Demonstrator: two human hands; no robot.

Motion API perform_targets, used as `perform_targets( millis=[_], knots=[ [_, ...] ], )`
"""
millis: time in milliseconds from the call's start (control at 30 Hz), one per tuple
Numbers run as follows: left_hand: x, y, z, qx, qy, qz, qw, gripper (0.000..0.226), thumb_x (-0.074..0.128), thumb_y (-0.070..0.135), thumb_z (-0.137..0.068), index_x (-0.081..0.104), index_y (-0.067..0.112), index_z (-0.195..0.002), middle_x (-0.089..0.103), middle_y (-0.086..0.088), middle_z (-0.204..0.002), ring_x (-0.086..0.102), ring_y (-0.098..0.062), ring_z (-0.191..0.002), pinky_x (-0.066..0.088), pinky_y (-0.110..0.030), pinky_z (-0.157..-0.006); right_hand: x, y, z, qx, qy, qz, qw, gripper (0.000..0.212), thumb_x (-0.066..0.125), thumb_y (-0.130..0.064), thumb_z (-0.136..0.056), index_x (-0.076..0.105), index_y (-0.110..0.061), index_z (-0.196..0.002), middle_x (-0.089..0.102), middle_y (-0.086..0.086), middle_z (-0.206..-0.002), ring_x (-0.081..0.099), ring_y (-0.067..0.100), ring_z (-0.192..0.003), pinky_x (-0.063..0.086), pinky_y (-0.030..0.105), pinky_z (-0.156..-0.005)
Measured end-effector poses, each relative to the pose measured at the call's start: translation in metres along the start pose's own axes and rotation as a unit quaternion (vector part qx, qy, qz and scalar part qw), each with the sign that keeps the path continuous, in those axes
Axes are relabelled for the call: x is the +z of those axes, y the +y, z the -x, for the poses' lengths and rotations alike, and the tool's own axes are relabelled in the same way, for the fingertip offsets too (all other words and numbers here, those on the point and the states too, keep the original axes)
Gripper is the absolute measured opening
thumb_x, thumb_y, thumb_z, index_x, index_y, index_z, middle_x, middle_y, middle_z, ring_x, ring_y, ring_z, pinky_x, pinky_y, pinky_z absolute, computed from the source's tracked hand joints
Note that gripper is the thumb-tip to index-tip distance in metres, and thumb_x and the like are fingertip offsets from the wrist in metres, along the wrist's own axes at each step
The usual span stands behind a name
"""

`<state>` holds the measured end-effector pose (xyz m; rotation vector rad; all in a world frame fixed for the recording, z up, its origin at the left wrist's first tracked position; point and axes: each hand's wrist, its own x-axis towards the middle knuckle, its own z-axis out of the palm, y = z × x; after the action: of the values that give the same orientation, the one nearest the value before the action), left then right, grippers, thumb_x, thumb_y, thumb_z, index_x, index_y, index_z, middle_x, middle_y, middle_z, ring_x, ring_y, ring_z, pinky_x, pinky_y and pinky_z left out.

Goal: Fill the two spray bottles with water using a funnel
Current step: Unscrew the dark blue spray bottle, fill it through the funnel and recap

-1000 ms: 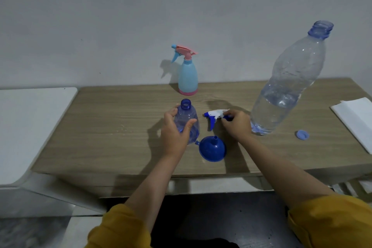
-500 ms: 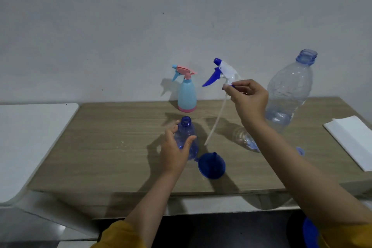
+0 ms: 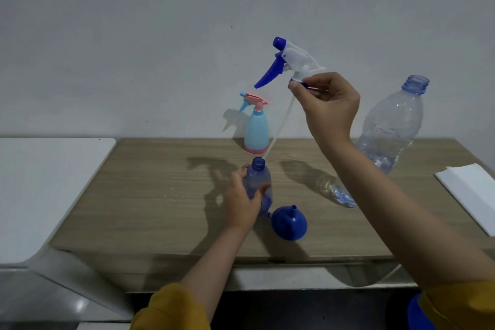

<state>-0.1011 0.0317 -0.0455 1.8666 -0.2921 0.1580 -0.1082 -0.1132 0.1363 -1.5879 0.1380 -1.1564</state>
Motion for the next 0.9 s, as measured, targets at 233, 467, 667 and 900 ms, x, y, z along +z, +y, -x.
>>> perform_targets(
  millis=[233, 467, 667, 900],
  knots=[
    [-0.003, 0.003, 0.000, -0.006, -0.021, 0.008, 1.000, 0.053, 0.077, 0.026, -0.075, 0.047, 0.017, -0.118, 0.055, 0.014, -0.108, 0.052, 0.013, -0.088, 0.041, 0.000, -0.072, 0.011, -0.001, 0.010, -0.018, -0.032, 0.003, 0.999, 0.016, 0.082, -0.012, -0.073, 0.067, -0.010, -0.079, 0.067, -0.003, -0.073, 0.064, 0.008, -0.066, 0.054, 0.020, -0.067],
    [-0.004, 0.005, 0.001, -0.013, -0.035, 0.024, 0.999, 0.054, 0.075, 0.024, -0.077, 0.044, 0.018, -0.120, 0.053, 0.015, -0.111, 0.052, 0.015, -0.095, 0.043, -0.003, -0.076, 0.016, 0.041, 0.058, -0.008, -0.110, 0.056, 0.992, 0.014, 0.081, -0.013, -0.075, 0.067, -0.013, -0.079, 0.069, 0.002, -0.077, 0.068, 0.016, -0.072, 0.058, 0.027, -0.067],
    [-0.004, 0.006, 0.001, 0.002, -0.018, 0.030, 0.999, 0.052, 0.076, 0.026, -0.076, 0.046, 0.018, -0.117, 0.057, 0.004, -0.114, 0.057, -0.005, -0.098, 0.046, -0.008, -0.076, 0.015, 0.065, 0.087, -0.027, -0.140, 0.094, 0.985, 0.016, 0.081, -0.012, -0.075, 0.068, -0.006, -0.081, 0.069, 0.006, -0.077, 0.069, 0.016, -0.071, 0.059, 0.032, -0.065],
    [-0.006, 0.009, 0.003, 0.004, -0.019, 0.023, 1.000, 0.050, 0.073, 0.013, -0.079, 0.048, 0.011, -0.121, 0.058, 0.003, -0.110, 0.054, 0.001, -0.084, 0.039, 0.001, -0.066, 0.013, 0.081, 0.106, -0.077, -0.155, 0.154, 0.973, 0.012, 0.080, -0.012, -0.075, 0.071, -0.006, -0.082, 0.071, 0.001, -0.079, 0.066, 0.012, -0.072, 0.056, 0.032, -0.067]
  ],
)
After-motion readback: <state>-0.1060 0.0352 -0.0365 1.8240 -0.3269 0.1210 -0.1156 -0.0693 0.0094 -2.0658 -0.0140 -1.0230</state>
